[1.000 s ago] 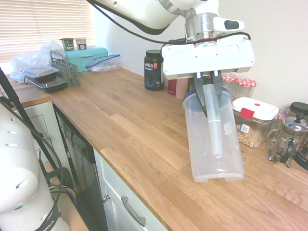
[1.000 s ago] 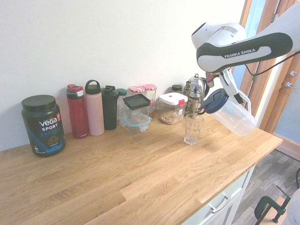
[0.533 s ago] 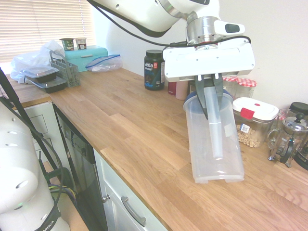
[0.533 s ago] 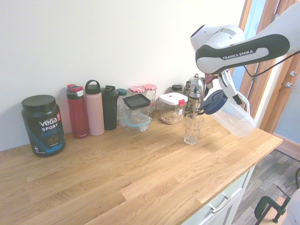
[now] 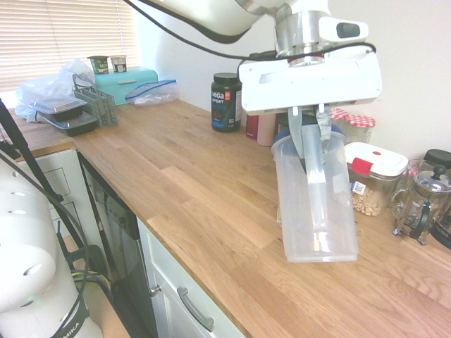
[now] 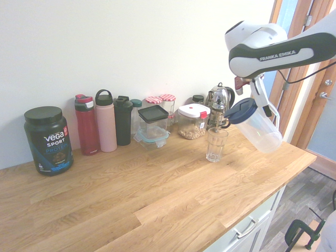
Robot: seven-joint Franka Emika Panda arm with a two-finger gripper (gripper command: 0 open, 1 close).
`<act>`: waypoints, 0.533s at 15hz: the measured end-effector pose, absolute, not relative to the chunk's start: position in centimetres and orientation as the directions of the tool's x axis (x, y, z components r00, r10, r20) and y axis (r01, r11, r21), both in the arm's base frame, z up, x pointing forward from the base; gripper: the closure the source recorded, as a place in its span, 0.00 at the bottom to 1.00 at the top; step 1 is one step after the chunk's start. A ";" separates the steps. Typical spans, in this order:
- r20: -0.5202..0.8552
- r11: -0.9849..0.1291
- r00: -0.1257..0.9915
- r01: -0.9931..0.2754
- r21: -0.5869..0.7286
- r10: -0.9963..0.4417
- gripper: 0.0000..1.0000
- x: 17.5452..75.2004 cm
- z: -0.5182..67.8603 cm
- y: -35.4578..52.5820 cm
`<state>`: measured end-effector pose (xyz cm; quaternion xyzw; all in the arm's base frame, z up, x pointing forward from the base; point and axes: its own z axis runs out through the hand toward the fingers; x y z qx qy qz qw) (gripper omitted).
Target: Pour me some water
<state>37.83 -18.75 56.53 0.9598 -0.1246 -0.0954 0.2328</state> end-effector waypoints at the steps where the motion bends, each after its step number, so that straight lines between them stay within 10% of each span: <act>1: -0.091 -0.874 0.954 -0.220 0.434 -0.285 1.00 35.9 57.2 -19.4; 8: 0.106 -0.894 0.898 -0.437 0.100 -0.428 1.00 30.0 53.4 -21.9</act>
